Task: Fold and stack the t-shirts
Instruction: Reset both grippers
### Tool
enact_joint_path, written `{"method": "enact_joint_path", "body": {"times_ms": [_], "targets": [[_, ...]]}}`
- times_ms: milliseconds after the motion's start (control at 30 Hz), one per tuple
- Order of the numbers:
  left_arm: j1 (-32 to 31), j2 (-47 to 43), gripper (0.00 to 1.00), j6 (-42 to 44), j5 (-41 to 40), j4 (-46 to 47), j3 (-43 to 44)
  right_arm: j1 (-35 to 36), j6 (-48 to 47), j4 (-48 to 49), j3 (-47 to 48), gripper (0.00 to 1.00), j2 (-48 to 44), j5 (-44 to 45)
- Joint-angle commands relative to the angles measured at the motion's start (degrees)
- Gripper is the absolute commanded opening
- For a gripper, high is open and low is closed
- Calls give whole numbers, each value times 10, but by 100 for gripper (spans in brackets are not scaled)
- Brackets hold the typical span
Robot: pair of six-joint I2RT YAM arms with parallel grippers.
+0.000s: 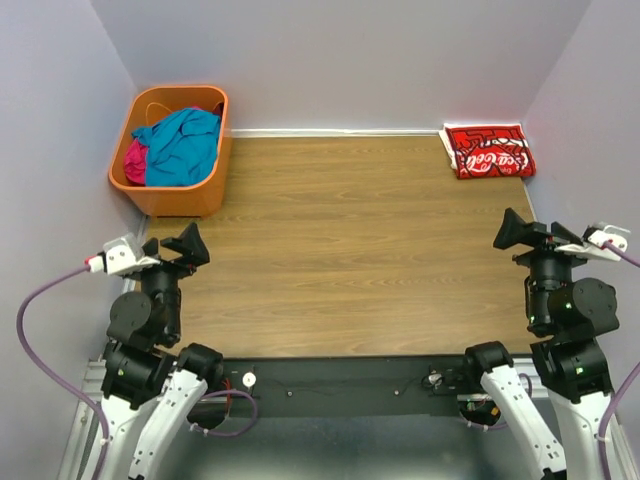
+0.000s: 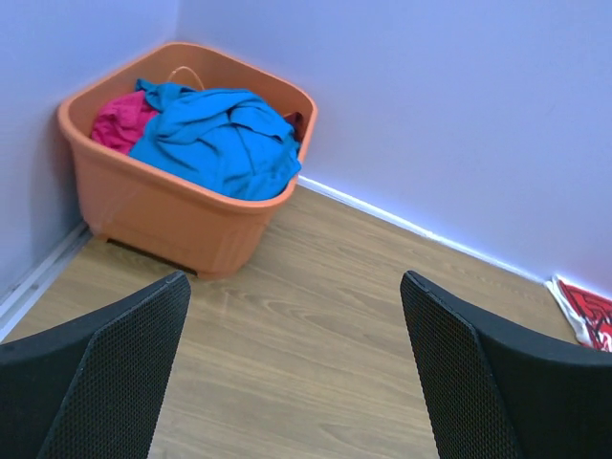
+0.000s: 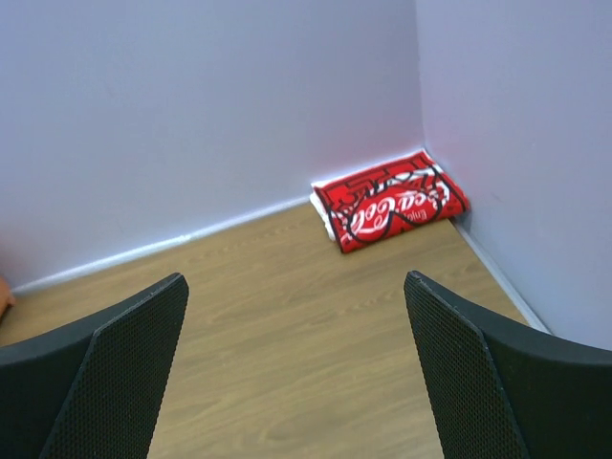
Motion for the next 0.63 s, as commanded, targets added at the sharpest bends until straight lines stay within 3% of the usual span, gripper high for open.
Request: {"method": "enact_joint_path", "body": {"times_ms": [0,233,600], "targets": [[1,-65,99,-17,-63,-1,-32,1,19,-61,-17,100,-19,-19],[1,-164,99,-39,-90,11,-68,1,3,-76,-29,100,-40,-47],[3,-149,99,-61,-83,2,-71,1,8,-76,-68,100,-67,-94]]}}
